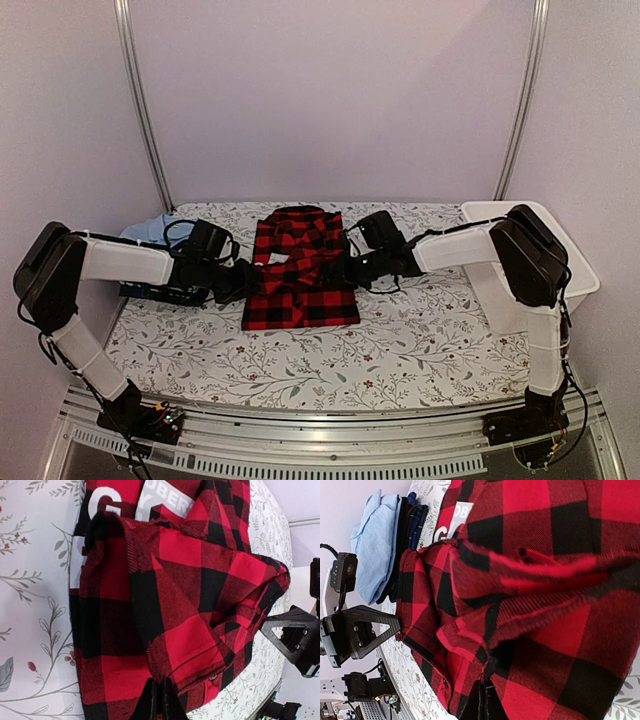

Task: Fold and stack the long sleeve shirts
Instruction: Smooth out the 2/3-rectangle-folded shirt at the center of the board.

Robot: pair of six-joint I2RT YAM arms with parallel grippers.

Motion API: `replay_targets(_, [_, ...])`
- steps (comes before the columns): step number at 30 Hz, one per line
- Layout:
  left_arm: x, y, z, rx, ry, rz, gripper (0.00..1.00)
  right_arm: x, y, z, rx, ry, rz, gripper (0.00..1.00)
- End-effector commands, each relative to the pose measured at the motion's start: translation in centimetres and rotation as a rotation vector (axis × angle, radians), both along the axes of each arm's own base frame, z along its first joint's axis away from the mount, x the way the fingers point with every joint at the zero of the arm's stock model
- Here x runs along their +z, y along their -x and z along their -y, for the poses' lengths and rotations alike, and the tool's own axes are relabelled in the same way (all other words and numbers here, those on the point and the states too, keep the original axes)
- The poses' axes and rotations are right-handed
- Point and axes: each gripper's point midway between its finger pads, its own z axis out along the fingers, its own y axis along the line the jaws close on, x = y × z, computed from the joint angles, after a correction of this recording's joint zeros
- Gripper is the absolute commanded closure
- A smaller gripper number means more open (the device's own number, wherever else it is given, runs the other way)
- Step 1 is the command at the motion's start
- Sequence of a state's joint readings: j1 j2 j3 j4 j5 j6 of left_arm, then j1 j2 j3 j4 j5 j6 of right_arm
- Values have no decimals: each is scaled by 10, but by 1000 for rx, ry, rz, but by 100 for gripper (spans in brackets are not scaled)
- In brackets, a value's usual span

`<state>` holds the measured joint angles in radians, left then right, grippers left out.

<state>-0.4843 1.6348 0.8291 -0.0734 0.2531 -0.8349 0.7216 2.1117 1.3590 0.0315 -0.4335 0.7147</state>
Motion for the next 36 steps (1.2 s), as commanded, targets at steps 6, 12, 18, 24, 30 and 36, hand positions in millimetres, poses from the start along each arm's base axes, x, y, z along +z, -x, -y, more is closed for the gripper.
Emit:
replay_targets(6, [24,4,8,-40,33,46,99,15,-41,-33,39,-83,49,100])
replay_targets(12, [30,3,14,-59,45,55,99,5,-65,-52,62,-102,68,96])
replay_targets(18, [41,-5,20,-70,58,77,99,6,-84,-51,62,-108,109,77])
replay_targets(24, [49,-18,29,-81,66,96,99,23,-94,-42,110,-84,177,45])
replay_targets(30, [56,-29,36,-89,74,112,99,75,-108,-15,94,-20,311,26])
replay_targets(36, [60,-46,43,-90,67,135,99,80,-96,3,89,15,300,26])
